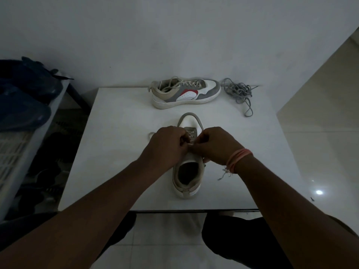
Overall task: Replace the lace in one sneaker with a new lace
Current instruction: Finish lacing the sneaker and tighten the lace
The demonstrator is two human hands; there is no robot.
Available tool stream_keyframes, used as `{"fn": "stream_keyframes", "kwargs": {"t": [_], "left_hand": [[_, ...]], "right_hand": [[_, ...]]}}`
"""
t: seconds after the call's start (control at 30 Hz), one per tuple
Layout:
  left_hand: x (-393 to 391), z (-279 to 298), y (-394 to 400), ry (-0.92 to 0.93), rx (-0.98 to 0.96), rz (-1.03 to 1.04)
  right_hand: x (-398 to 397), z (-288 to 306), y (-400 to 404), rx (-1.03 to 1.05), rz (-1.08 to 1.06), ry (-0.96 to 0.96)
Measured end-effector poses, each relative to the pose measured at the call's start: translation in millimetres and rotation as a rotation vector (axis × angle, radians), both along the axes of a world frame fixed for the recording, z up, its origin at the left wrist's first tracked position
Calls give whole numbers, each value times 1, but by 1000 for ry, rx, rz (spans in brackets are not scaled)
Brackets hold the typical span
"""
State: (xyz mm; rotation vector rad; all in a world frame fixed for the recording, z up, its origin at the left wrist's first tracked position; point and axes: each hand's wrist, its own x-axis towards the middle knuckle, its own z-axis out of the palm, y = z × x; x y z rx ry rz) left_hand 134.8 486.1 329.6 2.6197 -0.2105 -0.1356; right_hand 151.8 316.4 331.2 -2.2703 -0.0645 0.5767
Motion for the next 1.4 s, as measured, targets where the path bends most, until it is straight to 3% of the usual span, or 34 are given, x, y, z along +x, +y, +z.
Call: {"fn": "stream_keyframes", "kwargs": {"t": [0.4,0.77,1.1,1.3,1.4], "left_hand": [[-8,-11,-14,-105,-54,137],[-8,-18,-17,-170,71,96],[-4,-18,-27,-229,349,36],[-6,-22,-21,-220,274,46],[-6,-21,-16,-95,90,151]], "right_hand": [[8,7,-15,315,-244,377],[8,5,-16,342,-238,380],[5,3,-12,306,-125,280],[6,5,-12,292,-71,259],[7,6,-11,267,-35,253]]}}
